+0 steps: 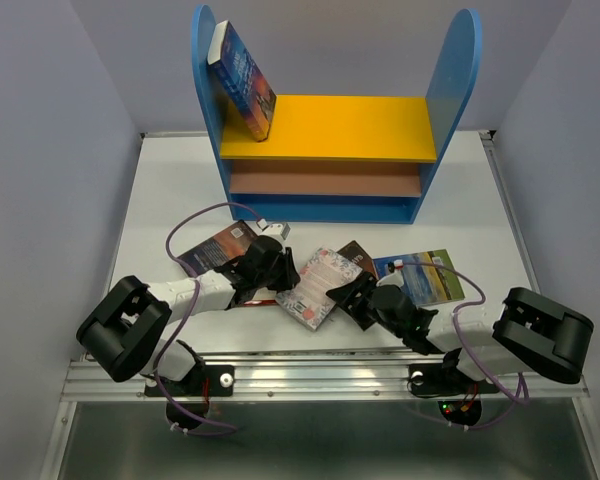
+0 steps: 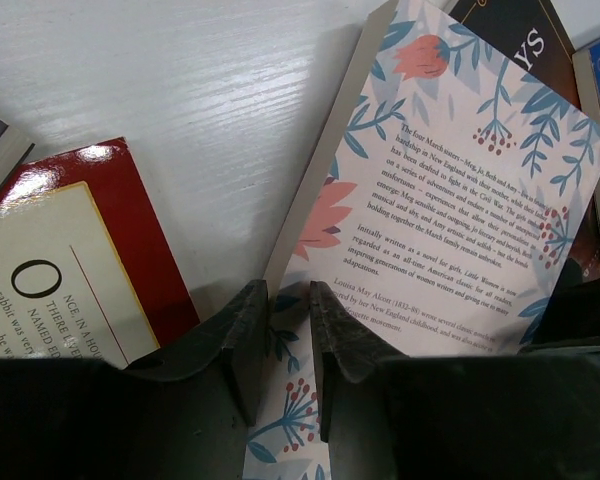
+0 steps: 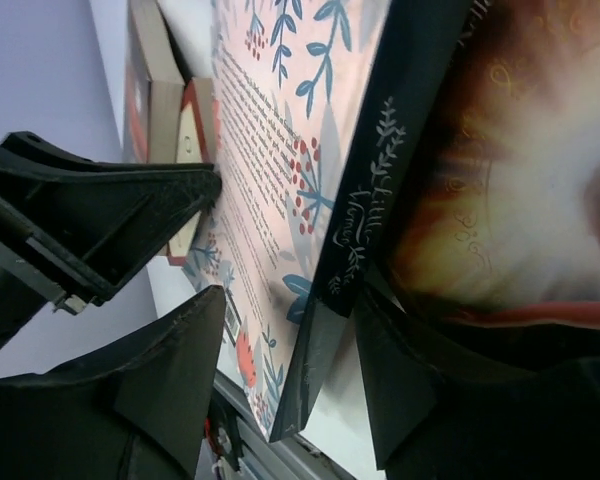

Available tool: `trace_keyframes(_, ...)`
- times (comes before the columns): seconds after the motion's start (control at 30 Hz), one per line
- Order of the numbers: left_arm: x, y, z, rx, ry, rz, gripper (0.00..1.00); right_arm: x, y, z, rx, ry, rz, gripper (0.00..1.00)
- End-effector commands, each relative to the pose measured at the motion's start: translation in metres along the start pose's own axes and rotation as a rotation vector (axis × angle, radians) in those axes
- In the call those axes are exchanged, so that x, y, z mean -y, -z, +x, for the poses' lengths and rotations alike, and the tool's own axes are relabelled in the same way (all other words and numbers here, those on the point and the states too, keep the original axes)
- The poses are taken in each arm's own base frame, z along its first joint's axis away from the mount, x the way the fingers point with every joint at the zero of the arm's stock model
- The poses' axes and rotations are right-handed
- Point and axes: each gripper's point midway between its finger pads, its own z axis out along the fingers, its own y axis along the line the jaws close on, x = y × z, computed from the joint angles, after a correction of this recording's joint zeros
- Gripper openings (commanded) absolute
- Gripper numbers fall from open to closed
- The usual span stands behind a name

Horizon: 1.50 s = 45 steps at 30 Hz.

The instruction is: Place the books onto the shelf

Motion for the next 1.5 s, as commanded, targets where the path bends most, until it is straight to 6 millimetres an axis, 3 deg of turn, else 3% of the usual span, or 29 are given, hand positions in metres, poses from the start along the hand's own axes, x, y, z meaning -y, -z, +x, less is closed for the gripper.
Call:
trace_keyframes(0.0, -0.017, 0.006, 0.039, -0.128, -0.012, -0.041, 0.33, -0.064, 0.008, -0.027, 0.122, 0.015, -0.241, 0.58)
trace_keyframes(0.1, -0.013, 0.006, 0.037, -0.123, -0.011, -0.025, 0.33, -0.078, 0.011, -0.027, 0.124, 0.05, -0.285, 0.57)
trace_keyframes(0.33, -0.011, 0.003, 0.032, -0.118, -0.022, -0.022, 0.33, -0.083, 0.0, -0.029, 0.144, 0.1, -0.257, 0.56)
trace_keyframes(0.47, -0.01, 0.003, 0.033, -0.118, -0.025, -0.018, 0.33, -0.084, -0.007, -0.035, 0.181, 0.102, -0.23, 0.49)
trace_keyframes(0.67, -0.006, 0.0, 0.032, -0.116, -0.025, 0.002, 0.32, -0.1, -0.016, -0.03, 0.168, 0.137, -0.259, 0.46)
trace_keyframes(0.87, -0.005, 0.003, 0.028, -0.098, -0.024, 0.004, 0.32, -0.105, -0.019, -0.021, 0.13, 0.187, -0.288, 0.29)
trace_keyframes(0.93, -0.004, 0.005, 0.024, -0.088, -0.021, 0.0, 0.33, -0.108, -0.021, -0.019, 0.122, 0.228, -0.28, 0.19)
trace_keyframes(1.03, 0.006, 0.015, 0.007, -0.054, -0.011, 0.012, 0.42, -0.11, -0.019, -0.022, 0.131, 0.317, -0.258, 0.09)
trace_keyframes(1.07, 0.011, 0.019, -0.001, -0.044, -0.007, 0.012, 0.56, -0.106, -0.019, -0.025, 0.144, 0.367, -0.235, 0.07)
trace_keyframes(1.1, 0.012, 0.024, -0.008, -0.025, 0.004, 0.001, 0.6, -0.113, -0.015, -0.029, 0.158, 0.385, -0.247, 0.04)
trace_keyframes(1.13, 0.021, 0.034, -0.021, 0.012, 0.012, 0.02, 0.71, -0.114, -0.014, -0.031, 0.167, 0.444, -0.249, 0.01)
trace_keyframes(1.2, 0.036, 0.049, -0.045, 0.072, 0.025, 0.053, 0.79, -0.12, -0.01, -0.034, 0.177, 0.511, -0.265, 0.01)
trace_keyframes(1.3, 0.043, 0.082, -0.077, 0.163, 0.065, 0.025, 0.98, -0.133, -0.002, -0.039, 0.206, 0.651, -0.311, 0.01)
trace_keyframes(1.47, 0.062, 0.121, -0.117, 0.283, 0.118, 0.061, 0.99, -0.149, 0.008, -0.045, 0.267, 0.834, -0.372, 0.01)
